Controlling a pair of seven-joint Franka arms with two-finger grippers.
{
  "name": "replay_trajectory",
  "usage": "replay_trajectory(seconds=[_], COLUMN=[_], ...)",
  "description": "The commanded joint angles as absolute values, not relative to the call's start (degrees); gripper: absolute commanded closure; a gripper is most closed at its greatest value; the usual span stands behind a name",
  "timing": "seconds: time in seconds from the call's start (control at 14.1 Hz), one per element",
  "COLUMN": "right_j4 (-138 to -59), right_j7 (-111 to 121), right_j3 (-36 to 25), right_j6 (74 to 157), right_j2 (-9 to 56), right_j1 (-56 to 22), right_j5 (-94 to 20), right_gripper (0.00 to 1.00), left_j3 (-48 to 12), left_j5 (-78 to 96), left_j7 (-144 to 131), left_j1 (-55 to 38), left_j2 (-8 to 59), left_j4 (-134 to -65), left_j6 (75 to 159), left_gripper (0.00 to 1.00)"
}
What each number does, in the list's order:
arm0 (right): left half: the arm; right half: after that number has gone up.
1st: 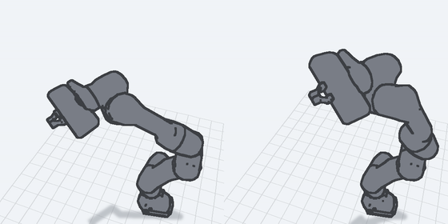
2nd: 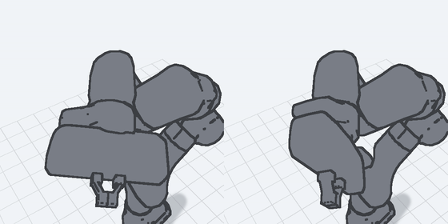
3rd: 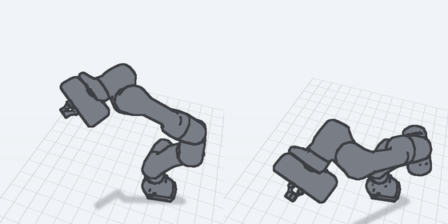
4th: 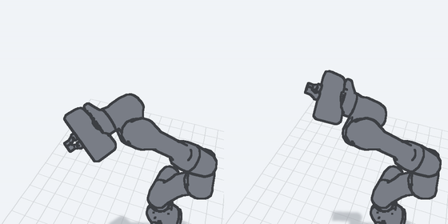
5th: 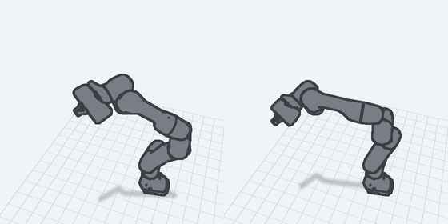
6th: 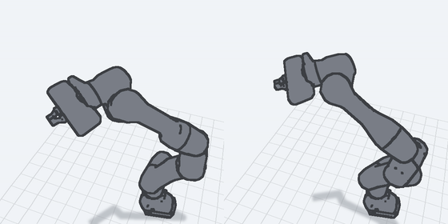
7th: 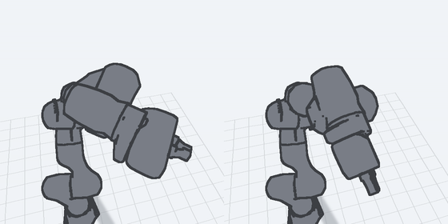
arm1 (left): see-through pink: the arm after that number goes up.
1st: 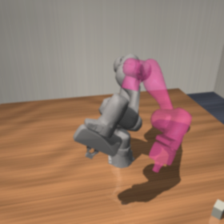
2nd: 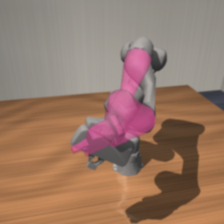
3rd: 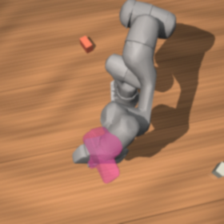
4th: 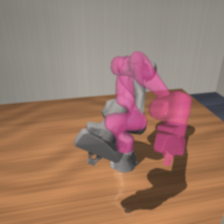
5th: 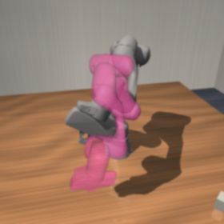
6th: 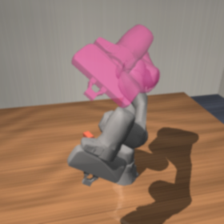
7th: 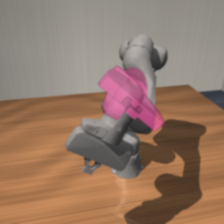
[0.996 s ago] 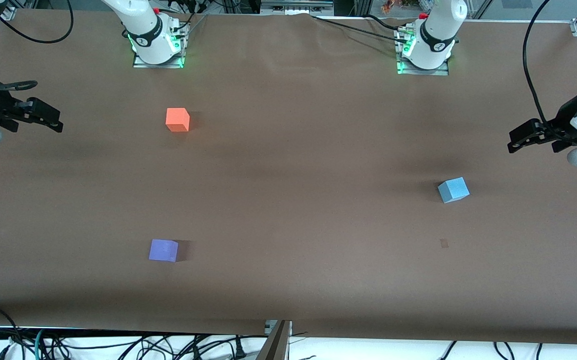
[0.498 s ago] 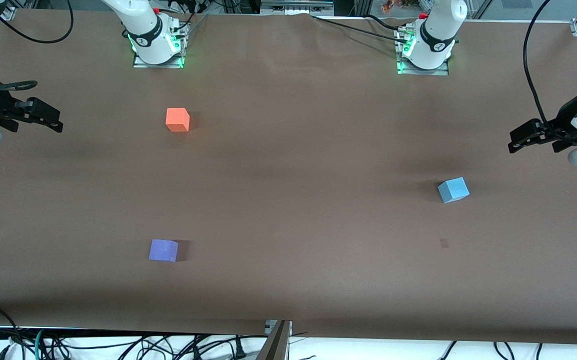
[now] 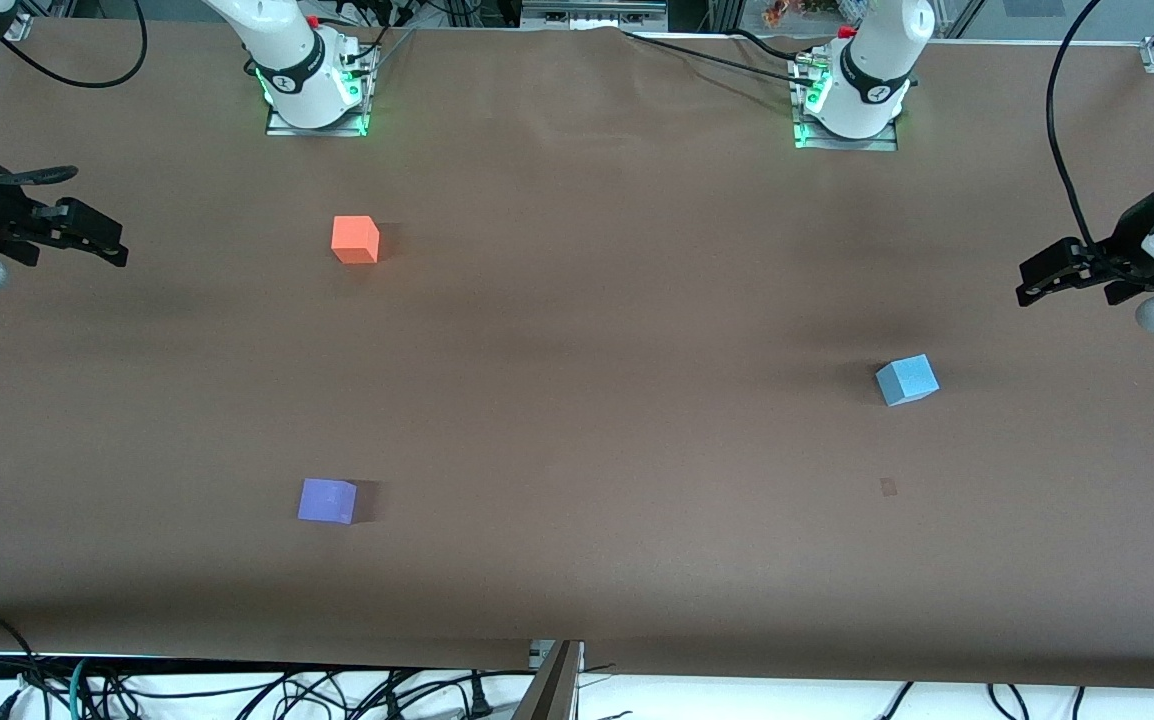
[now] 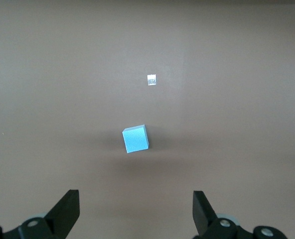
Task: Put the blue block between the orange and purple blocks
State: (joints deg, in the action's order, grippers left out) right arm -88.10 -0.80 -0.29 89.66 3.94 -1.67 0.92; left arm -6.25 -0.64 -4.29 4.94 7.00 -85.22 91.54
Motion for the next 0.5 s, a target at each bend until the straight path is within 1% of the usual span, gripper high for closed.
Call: replay_trajectory(seconds=[0.0, 0.28, 0.43], right_j4=[-87.54, -87.54, -87.54], right_j7=[-0.09, -0.09, -0.09], right_j3=[-0.09, -0.09, -0.09], right_j6=[89.74, 89.74, 89.74], right_j2=[4.04, 4.04, 4.04], right_j1=[-1.58, -1.58, -1.58], right_j5=[1.14, 1.14, 1.14], right_gripper=[0.0, 0.0, 0.0], left_j3=[-6.42, -6.33, -6.33], left_j5=[0.26, -0.61, -0.62], left_j7=[-3.78, -3.52, -2.82], left_j1=[5.27, 5.19, 5.53], left_j2=[6.68, 6.77, 7.21], left_j4=[-84.99, -84.9, -85.95], left_j6=[91.05, 91.49, 91.23], left_gripper=[0.0, 0.0, 0.0])
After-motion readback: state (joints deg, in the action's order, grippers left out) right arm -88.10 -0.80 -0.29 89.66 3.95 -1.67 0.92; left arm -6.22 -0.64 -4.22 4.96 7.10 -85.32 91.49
